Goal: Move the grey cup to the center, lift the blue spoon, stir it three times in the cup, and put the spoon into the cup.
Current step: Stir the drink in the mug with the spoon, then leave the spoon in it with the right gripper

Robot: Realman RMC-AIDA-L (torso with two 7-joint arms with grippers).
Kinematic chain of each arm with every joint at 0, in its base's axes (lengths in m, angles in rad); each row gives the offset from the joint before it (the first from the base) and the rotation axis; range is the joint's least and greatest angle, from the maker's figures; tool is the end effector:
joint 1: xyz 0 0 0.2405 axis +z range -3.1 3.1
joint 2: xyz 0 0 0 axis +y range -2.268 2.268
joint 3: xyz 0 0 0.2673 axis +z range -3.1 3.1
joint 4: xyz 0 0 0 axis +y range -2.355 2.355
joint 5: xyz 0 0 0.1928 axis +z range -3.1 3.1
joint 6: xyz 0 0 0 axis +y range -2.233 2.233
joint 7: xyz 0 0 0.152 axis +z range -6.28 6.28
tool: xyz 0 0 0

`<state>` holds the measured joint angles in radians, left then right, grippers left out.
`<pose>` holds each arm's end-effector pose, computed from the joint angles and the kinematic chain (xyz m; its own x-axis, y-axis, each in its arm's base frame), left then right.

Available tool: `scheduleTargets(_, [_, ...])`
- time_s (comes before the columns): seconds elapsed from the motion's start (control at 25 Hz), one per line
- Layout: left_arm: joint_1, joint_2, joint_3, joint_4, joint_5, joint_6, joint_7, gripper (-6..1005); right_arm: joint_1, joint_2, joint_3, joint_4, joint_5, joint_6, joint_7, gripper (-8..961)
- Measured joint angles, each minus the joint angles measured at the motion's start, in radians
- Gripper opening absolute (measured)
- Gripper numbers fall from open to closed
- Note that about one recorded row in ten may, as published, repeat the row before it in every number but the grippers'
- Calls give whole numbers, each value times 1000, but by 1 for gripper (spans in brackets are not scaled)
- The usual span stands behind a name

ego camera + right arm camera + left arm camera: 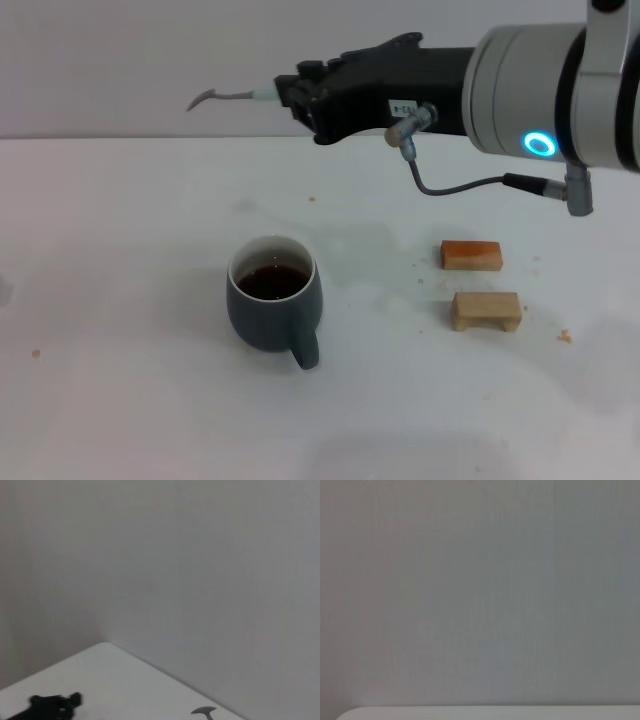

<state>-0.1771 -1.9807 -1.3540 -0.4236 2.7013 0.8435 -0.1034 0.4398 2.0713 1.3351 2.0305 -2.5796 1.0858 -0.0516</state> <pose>-0.4068 0.2961 0.0451 0.7389 0.1480 0.6574 0.6498 0.1016 -0.7533 0.0294 0.3035 -0.0004 0.8567 -0.2996 -0.4199 -0.4868 -0.7385 -0.4666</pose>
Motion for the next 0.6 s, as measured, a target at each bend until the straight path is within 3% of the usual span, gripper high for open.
scheduleTargets(0.16, [-6,-2,-3,10,0,0,0,-2,36,0,54,-1,97,53,-25,154])
scheduleTargets(0.6, [-10,-3,-8,11,0,0,1,-2,63,2,164,-5,121,235,-18,155])
